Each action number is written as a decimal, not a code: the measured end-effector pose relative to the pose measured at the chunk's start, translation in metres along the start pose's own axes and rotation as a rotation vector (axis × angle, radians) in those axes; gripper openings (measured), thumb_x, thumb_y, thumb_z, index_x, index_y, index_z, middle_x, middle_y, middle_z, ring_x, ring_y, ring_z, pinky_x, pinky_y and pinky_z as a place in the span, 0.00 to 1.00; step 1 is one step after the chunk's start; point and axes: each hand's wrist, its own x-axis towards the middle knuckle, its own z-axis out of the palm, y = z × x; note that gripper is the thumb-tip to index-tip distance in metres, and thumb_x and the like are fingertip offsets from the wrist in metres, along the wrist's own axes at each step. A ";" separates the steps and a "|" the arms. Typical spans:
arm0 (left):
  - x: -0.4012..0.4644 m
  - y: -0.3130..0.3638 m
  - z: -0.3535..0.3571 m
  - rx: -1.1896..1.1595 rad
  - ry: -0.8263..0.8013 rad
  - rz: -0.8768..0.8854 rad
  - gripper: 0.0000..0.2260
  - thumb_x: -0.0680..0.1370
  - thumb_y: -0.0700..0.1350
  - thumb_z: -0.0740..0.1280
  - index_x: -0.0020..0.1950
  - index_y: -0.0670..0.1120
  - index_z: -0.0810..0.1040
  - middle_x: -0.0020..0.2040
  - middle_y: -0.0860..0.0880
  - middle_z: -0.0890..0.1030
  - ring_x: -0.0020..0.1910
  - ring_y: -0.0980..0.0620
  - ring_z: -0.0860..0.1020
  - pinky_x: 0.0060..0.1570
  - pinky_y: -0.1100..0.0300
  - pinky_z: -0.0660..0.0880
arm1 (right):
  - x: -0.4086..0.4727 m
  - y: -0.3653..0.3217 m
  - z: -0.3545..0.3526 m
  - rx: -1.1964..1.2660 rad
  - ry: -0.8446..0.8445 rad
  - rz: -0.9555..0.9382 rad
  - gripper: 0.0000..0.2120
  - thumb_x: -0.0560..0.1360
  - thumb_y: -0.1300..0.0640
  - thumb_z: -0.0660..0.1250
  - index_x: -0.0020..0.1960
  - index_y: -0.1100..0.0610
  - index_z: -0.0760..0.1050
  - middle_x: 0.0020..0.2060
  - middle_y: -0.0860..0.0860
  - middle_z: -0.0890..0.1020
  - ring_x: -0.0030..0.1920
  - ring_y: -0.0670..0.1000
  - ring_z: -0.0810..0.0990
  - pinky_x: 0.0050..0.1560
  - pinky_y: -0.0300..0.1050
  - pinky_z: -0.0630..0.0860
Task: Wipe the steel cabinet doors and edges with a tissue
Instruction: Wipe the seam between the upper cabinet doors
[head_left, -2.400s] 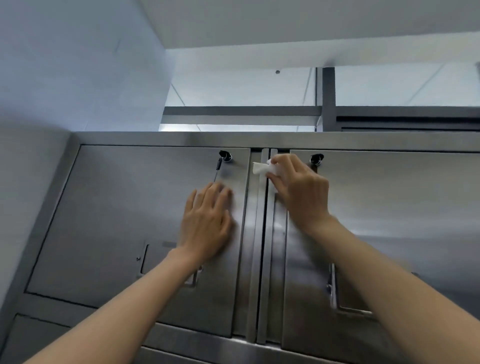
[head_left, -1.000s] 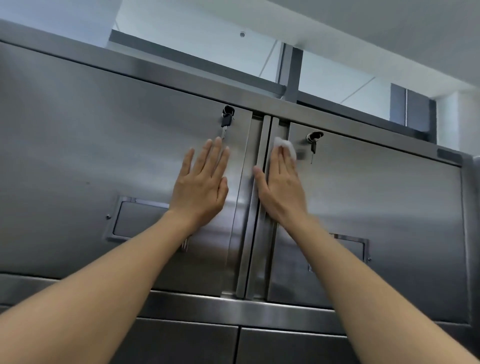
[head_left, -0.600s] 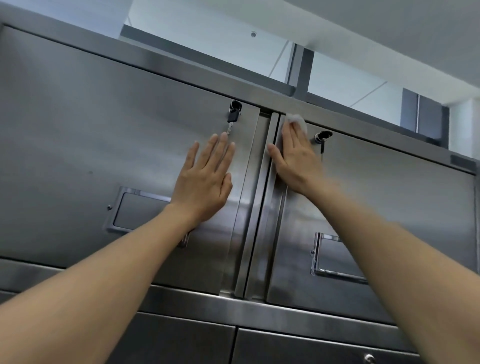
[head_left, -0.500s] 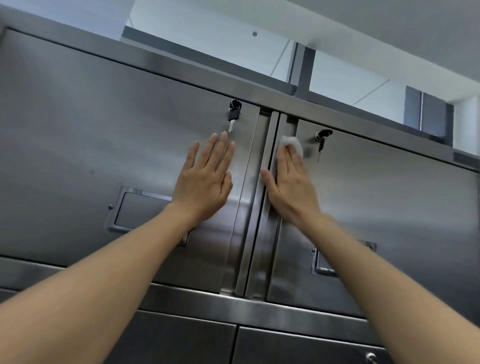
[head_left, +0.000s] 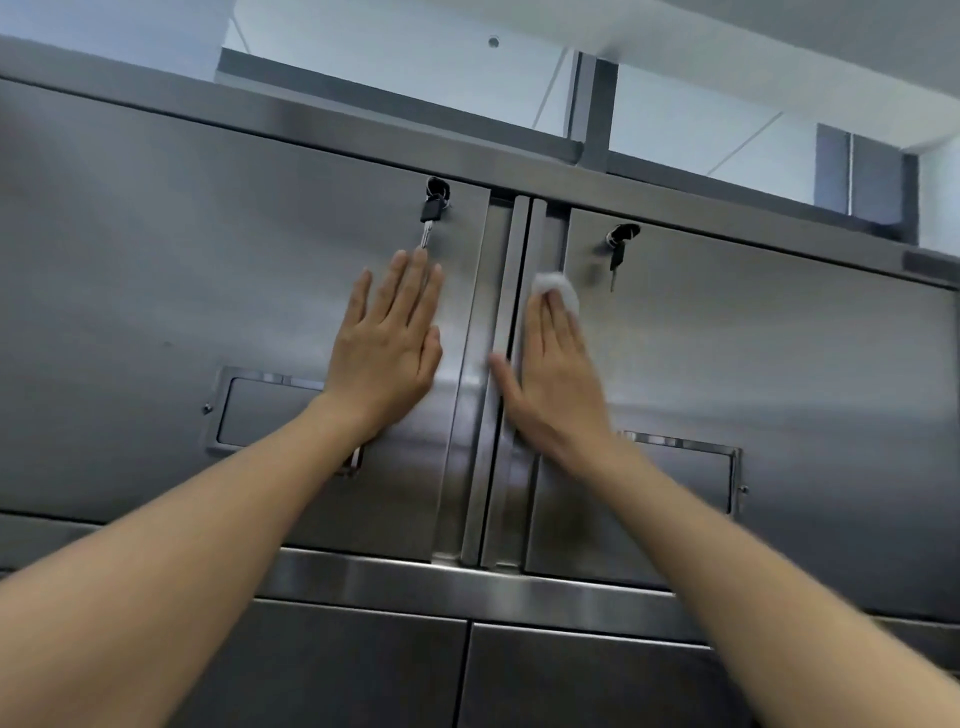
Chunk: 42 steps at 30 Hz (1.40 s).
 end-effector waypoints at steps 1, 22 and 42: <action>0.000 0.000 0.000 0.003 0.000 0.003 0.27 0.82 0.49 0.49 0.80 0.41 0.56 0.81 0.42 0.55 0.80 0.44 0.53 0.77 0.46 0.45 | -0.018 -0.004 0.004 0.001 -0.004 -0.028 0.39 0.81 0.36 0.41 0.79 0.62 0.36 0.79 0.58 0.38 0.79 0.52 0.35 0.76 0.40 0.31; -0.004 0.001 -0.006 -0.002 -0.082 -0.015 0.28 0.81 0.50 0.47 0.81 0.42 0.54 0.81 0.43 0.53 0.80 0.45 0.50 0.78 0.45 0.46 | -0.008 0.005 -0.002 -0.014 -0.095 -0.036 0.36 0.83 0.40 0.42 0.79 0.63 0.37 0.79 0.58 0.39 0.79 0.50 0.36 0.73 0.38 0.28; -0.001 0.003 -0.010 -0.018 -0.116 -0.027 0.28 0.81 0.50 0.46 0.81 0.42 0.52 0.81 0.42 0.52 0.80 0.44 0.49 0.78 0.43 0.46 | -0.199 -0.039 0.054 0.052 -0.060 -0.061 0.33 0.83 0.44 0.51 0.77 0.68 0.57 0.78 0.60 0.56 0.79 0.57 0.56 0.78 0.49 0.50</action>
